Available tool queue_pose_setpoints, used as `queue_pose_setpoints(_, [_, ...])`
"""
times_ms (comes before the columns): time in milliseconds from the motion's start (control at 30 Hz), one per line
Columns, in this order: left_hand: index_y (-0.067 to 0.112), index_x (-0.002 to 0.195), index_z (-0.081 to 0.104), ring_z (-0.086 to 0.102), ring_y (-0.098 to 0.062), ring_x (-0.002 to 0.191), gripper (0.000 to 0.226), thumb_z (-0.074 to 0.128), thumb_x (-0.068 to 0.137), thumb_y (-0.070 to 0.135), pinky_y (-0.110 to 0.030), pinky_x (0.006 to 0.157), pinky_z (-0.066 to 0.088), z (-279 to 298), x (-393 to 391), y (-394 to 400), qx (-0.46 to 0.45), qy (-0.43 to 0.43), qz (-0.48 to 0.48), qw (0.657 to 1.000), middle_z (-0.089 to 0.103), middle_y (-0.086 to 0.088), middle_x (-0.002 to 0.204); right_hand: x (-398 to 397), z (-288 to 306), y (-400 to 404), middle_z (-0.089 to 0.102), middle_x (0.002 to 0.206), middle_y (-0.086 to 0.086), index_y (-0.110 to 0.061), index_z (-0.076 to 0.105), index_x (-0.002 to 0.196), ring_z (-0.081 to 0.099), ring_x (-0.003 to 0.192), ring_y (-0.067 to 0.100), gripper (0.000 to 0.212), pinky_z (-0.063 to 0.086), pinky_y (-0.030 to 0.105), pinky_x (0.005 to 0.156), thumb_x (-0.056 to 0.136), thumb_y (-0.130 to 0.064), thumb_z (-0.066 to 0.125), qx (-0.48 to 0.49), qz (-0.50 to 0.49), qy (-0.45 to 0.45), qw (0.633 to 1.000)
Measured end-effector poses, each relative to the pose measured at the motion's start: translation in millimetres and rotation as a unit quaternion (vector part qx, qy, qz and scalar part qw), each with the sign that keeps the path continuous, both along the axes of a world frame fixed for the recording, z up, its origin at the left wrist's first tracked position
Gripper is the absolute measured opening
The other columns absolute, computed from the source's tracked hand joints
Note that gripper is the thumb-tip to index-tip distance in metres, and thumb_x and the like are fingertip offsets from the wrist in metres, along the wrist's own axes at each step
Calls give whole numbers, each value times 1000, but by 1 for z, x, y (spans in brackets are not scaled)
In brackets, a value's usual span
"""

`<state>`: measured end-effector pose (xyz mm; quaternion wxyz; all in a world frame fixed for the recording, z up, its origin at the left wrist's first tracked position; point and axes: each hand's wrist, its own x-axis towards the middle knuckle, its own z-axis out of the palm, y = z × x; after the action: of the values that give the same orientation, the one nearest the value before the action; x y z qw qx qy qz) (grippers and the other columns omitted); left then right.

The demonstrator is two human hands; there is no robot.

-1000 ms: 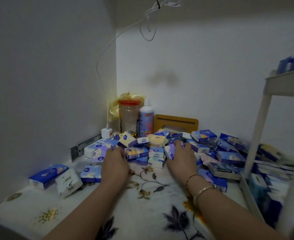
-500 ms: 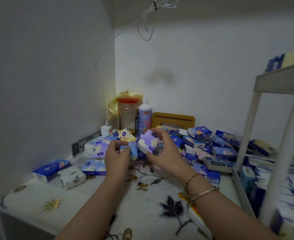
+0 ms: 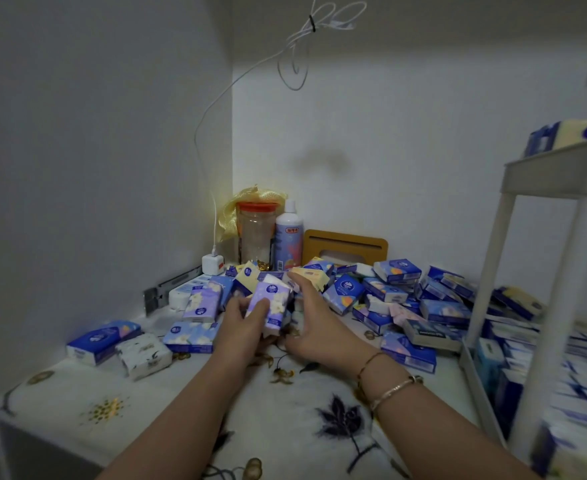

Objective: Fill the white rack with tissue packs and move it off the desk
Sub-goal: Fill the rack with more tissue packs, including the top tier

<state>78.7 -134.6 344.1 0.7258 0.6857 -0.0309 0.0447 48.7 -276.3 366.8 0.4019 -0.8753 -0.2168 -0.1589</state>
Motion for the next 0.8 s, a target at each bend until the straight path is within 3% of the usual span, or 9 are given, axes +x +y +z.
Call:
queue_pose_setpoints(100, [21,105,53,65,-26,93,26,57,87,39,-51,90,51,1,-2,-1,24,-17,15,999,66,-5,104,10,-4,-1,40,143,2,-22,14,148,42,128,15,86,36,19,100,81,-5,65,1,-31,24,999])
queue_pose_setpoints(233, [21,103,48,63,-27,93,14,51,93,30,-50,89,51,2,-2,-1,24,-27,24,999,64,-8,105,18,-4,1,44,138,3,-20,24,145,43,127,15,74,33,12,90,85,-9,66,32,-62,29,997])
queue_pose_setpoints(333, [26,103,43,64,-29,92,16,53,92,32,-54,86,52,2,-1,1,15,-35,23,999,63,-5,104,19,-1,-2,40,131,2,-15,35,141,43,119,11,68,33,13,92,83,-13,71,54,-61,64,995])
queue_pose_setpoints(433, [35,114,36,64,-27,97,31,56,91,37,-53,91,50,3,-3,2,-1,-33,3,999,61,4,109,21,2,-6,47,129,2,-13,48,131,51,115,14,58,44,21,91,79,-4,72,140,-54,126,981])
queue_pose_setpoints(533, [31,121,42,64,-24,103,37,60,90,40,-47,93,51,8,-10,1,-22,-34,-38,998,60,1,122,16,12,-8,57,118,8,-9,53,117,56,112,24,38,51,24,78,83,8,55,232,-54,168,957])
queue_pose_setpoints(600, [30,118,50,66,-20,100,30,59,91,39,-34,82,55,11,-16,0,-16,-61,-70,996,63,0,118,13,20,-11,58,115,15,-5,53,106,57,111,33,31,52,41,87,81,12,47,322,-42,197,925])
queue_pose_setpoints(633, [31,117,51,66,-15,98,26,58,92,36,-26,76,54,13,-19,-1,-18,-75,-84,993,64,4,116,12,25,-11,58,112,18,-4,52,101,59,105,36,28,51,46,86,79,11,46,372,-34,216,902])
queue_pose_setpoints(700, [35,115,49,62,-4,96,24,58,92,34,-19,74,52,19,-24,-2,-27,-88,-106,990,61,15,113,5,39,-12,57,106,20,-5,51,96,60,91,33,22,52,42,79,75,0,47,423,-20,247,872])
queue_pose_setpoints(800, [36,124,52,64,-13,104,36,61,89,33,-35,91,53,35,-28,-1,-27,-89,-129,987,64,5,122,-6,60,-20,62,98,14,-8,57,98,59,85,29,22,49,40,78,82,-20,48,385,-43,255,886])
